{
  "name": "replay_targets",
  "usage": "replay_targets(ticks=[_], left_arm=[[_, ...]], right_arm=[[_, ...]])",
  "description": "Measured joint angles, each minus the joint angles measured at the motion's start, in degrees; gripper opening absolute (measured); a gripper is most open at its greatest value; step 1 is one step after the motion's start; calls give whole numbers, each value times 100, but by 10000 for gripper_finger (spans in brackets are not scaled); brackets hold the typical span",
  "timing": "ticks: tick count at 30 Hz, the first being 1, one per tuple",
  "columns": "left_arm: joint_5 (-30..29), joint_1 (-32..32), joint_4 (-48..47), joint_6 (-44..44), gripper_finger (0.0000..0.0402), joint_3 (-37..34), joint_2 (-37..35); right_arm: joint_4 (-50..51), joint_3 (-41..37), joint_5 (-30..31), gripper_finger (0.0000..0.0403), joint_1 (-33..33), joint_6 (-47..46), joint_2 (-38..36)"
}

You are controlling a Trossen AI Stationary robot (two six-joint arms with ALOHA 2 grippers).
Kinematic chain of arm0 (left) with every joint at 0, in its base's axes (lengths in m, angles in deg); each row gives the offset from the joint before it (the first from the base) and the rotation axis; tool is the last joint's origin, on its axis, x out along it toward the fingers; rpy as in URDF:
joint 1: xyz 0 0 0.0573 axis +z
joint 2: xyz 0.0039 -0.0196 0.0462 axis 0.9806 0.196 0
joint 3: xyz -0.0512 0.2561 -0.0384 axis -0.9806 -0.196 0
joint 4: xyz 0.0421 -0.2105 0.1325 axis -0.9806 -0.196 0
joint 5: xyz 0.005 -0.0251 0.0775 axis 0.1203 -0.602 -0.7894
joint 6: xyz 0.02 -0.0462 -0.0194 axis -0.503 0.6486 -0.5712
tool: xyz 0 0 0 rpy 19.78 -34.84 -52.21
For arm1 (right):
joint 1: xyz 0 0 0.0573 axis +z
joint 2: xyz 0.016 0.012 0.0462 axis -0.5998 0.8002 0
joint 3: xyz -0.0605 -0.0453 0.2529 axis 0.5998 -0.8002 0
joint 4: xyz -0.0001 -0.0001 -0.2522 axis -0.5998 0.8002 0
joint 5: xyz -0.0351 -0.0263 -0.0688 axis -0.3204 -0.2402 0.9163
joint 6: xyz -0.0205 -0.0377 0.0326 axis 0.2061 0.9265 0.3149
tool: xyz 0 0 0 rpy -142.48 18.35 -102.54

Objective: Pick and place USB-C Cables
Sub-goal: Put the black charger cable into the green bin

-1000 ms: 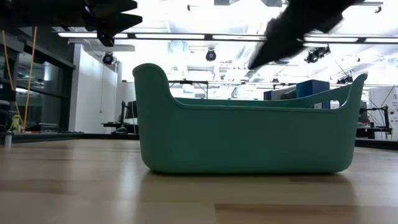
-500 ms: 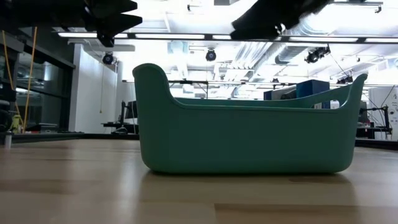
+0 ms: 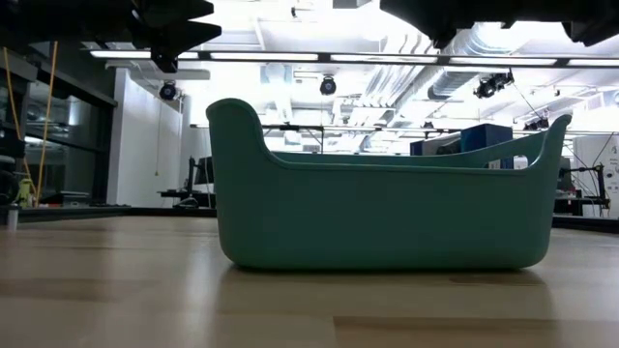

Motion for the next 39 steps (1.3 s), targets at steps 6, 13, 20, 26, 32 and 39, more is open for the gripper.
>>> replay_targets(ticks=[6, 13, 20, 26, 32, 39], left_arm=[[0, 1, -10, 0, 188, 0, 0], [0, 1, -12, 0, 188, 0, 0], [0, -1, -12, 0, 188, 0, 2], [0, 1, -12, 0, 188, 0, 0], [0, -1, -12, 0, 188, 0, 0], [0, -1, -12, 0, 188, 0, 0]], right_arm=[[166, 4, -4, 222, -99, -208, 10], [167, 7, -6, 222, -98, -259, 10], [167, 9, -6, 222, -98, -261, 10], [167, 9, -8, 222, -98, -261, 10], [169, 9, -9, 222, -98, -264, 10], [169, 9, -9, 222, -98, -264, 12]])
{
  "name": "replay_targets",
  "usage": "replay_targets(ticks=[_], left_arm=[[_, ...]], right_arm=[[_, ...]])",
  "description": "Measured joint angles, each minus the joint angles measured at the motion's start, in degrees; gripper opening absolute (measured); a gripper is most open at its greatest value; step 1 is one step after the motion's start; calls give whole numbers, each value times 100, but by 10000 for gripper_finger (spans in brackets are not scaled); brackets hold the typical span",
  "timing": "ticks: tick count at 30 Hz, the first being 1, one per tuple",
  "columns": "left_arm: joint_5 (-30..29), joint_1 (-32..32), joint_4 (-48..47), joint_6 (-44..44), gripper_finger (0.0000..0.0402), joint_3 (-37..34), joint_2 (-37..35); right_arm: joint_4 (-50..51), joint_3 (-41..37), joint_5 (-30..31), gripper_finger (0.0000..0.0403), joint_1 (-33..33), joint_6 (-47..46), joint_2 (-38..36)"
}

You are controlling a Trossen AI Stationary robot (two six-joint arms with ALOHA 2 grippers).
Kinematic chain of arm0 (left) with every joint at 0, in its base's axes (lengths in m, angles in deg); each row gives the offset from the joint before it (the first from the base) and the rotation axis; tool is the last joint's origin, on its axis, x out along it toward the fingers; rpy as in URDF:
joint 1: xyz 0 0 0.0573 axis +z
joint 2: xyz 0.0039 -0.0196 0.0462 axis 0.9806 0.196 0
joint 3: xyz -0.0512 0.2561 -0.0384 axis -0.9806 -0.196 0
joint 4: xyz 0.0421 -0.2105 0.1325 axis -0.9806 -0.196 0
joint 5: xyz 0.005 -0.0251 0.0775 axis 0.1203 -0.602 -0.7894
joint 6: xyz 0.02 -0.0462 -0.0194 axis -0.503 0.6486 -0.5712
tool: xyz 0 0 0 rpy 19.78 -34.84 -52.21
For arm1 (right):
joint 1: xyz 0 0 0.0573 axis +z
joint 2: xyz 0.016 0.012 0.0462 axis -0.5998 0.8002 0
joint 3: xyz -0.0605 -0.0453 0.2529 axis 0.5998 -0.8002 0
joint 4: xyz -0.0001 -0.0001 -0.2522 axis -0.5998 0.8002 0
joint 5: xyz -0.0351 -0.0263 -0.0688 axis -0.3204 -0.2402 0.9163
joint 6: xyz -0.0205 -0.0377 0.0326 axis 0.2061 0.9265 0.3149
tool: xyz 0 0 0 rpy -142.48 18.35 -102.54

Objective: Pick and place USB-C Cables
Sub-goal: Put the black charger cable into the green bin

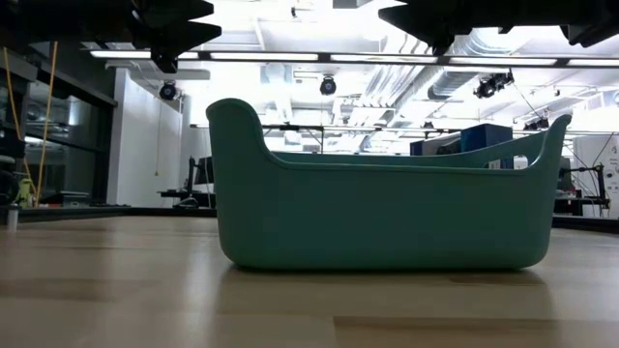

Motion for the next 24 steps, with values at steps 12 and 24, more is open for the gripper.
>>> replay_targets(ticks=[12, 24], left_arm=[[0, 2, 0, 0, 188, 0, 0], [11, 0, -25, 48, 180, 0, 0]], right_arm=[[191, 7, 178, 222, -33, -1497, 2], [398, 9, 274, 222, -83, -1631, 0]])
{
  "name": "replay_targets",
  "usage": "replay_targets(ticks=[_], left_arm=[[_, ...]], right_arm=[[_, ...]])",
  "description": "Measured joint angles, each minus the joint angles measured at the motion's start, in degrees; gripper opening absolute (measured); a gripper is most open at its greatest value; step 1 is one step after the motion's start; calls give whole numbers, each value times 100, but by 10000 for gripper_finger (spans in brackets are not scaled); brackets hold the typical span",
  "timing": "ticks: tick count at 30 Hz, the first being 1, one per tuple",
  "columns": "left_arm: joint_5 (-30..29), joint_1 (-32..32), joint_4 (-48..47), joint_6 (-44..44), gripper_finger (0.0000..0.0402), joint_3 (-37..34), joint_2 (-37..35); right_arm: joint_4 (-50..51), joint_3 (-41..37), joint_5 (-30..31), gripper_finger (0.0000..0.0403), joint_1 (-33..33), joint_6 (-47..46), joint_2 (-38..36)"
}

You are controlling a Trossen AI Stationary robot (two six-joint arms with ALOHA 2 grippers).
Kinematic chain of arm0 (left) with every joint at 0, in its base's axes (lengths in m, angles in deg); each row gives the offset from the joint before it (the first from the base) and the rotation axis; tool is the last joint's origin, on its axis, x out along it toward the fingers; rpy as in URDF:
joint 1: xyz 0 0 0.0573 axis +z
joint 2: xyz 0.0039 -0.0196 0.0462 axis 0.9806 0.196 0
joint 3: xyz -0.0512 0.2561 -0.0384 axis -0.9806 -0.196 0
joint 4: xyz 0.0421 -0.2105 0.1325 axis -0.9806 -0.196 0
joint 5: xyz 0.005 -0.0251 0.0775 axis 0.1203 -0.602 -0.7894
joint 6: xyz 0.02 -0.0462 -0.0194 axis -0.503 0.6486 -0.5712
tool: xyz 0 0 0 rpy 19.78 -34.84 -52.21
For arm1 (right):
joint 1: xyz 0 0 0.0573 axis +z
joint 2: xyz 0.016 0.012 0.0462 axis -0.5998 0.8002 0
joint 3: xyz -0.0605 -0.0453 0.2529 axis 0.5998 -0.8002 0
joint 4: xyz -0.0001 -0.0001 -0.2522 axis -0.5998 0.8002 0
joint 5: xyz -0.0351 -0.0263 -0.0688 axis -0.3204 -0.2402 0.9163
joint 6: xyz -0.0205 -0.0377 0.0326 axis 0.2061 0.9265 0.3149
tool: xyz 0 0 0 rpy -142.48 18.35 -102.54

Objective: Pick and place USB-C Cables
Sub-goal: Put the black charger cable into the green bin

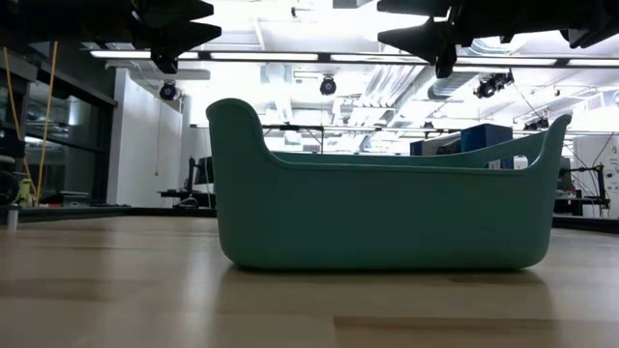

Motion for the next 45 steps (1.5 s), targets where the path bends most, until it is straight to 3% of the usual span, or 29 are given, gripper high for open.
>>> replay_targets(ticks=[4, 8, 15, 19, 25, 30, 35, 45], left_arm=[[-42, 0, -68, 224, 121, 0, 0], [-44, 0, -90, 174, 21, 0, 0], [-47, 0, -132, 114, 2, 0, 0], [-50, 0, -145, 57, 1, 0, 0], [-61, 0, -192, -48, 0, 0, 0], [-59, 1, -213, -50, 0, 0, 1], [-59, 0, -221, -52, 0, 0, 1], [-59, 2, -221, -107, 0, 0, 2]], right_arm=[[2, 0, 3, 222, 0, 161, 0], [2, 0, 20, 222, 0, 244, 0], [270, 61, 28, 222, 0, -166, -4], [2168, 740, 267, 222, 19, -763, -4], [7020, 2165, 444, 222, 86, -3427, 61], [9444, 2564, 275, 222, 580, -5511, 116], [10409, 2366, 48, 222, 1340, -7321, 118], [10486, 1424, -1235, 222, 2652, -10019, 120]])
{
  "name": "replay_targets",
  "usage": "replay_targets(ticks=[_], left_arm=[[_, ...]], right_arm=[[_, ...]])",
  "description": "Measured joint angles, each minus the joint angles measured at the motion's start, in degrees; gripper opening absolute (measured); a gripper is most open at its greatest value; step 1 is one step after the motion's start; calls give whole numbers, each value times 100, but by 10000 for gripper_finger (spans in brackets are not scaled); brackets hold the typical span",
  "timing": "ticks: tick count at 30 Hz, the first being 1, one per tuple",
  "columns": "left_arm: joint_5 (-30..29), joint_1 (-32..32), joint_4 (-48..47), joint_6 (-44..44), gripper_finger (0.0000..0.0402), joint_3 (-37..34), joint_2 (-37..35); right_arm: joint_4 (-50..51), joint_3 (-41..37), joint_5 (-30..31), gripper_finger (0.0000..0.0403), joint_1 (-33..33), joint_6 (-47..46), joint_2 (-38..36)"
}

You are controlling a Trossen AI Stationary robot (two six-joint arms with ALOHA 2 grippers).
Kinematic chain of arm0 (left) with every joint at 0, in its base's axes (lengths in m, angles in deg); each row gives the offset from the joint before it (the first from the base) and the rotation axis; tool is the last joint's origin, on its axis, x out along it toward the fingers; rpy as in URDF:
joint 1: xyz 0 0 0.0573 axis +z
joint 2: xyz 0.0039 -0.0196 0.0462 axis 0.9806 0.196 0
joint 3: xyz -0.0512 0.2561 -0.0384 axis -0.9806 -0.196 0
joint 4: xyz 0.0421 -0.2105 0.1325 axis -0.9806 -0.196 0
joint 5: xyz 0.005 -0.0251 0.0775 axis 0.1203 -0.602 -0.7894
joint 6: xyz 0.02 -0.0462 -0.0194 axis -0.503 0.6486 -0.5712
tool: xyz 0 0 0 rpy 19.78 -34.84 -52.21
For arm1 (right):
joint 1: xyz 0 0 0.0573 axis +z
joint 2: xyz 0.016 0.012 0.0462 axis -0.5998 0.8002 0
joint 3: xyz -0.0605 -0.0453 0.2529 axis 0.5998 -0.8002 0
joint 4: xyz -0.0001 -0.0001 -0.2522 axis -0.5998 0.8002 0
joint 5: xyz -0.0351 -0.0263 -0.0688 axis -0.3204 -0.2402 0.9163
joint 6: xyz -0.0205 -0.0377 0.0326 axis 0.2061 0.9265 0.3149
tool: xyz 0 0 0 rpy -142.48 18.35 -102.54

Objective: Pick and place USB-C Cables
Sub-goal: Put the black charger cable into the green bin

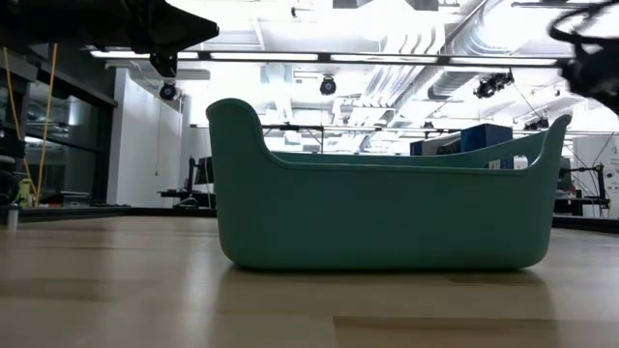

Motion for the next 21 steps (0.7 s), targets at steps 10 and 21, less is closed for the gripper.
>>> replay_targets(ticks=[10, 21], left_arm=[[2, -2, 0, 4, 0, 0, 0], [6, 0, -7, 9, 0, 0, 0]], right_arm=[[-373, -741, -161, 222, 454, -1443, 0], [-1355, -1137, -205, 222, 452, -1421, 614]])
